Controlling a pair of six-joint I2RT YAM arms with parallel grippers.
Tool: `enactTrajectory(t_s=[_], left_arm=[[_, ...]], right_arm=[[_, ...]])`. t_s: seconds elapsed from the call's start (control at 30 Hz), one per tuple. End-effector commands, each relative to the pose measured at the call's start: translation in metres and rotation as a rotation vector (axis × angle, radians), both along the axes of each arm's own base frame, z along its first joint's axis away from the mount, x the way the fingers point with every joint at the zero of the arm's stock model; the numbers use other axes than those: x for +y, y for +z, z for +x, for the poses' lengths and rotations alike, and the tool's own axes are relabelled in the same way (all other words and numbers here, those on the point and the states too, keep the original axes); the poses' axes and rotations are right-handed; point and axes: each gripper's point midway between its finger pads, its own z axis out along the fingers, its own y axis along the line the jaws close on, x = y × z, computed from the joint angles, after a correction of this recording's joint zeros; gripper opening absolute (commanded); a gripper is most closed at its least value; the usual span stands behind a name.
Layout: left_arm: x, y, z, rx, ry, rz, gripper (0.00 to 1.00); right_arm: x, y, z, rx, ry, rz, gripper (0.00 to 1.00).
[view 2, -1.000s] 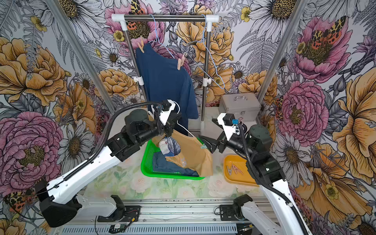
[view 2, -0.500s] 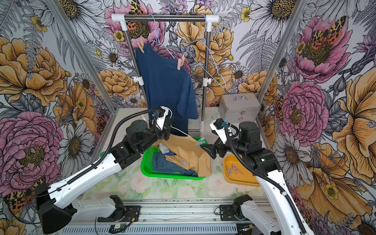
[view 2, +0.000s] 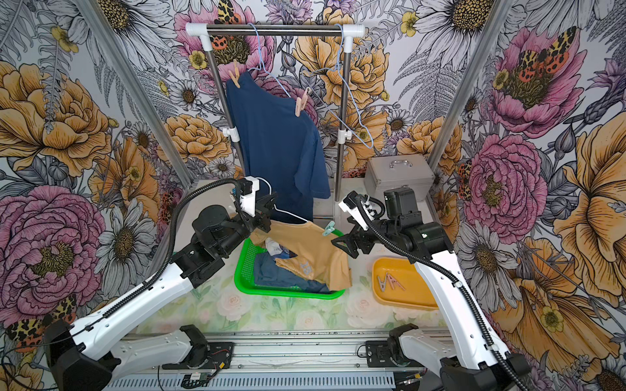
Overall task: Remove the clothespins securing t-shirts to the hanger
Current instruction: Pick up the hanger from the clothes rail, then remove the clothespin from the hanger.
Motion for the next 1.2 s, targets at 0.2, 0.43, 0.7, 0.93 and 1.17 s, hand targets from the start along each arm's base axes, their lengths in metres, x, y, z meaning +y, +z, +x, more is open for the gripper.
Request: enactTrajectory(t_s=[0.2,0.43,0.7,0.93,1.17], left_arm=[[-0.015,0.008,-0.007,-0.064,-0.027,0.066,0.00],[-0.018,0.009,-0.006,-0.070,-0.025,0.078,0.00],[-0.020,0.007,-0.005,-0.068,-0.031,0.083,0.00],[-0.020,0.004,-0.005,-0.066,-0.029,0.087,0.00],[-0.020,0.003,-0.005,-0.068,-0.029,0.099,0.00]], right_arm=[[0.015,-0.001,0.007,0.006,0.057,-0.036,0.86],[0.024,-0.009,0.008,0.021,0.079,-0.060,0.80],[0.025,-0.017,0.008,0.046,0.083,-0.068,0.68],[0.028,-0.019,0.010,0.062,0.094,-0.062,0.52],[0.029,-0.024,0.010,0.071,0.093,-0.089,0.41]])
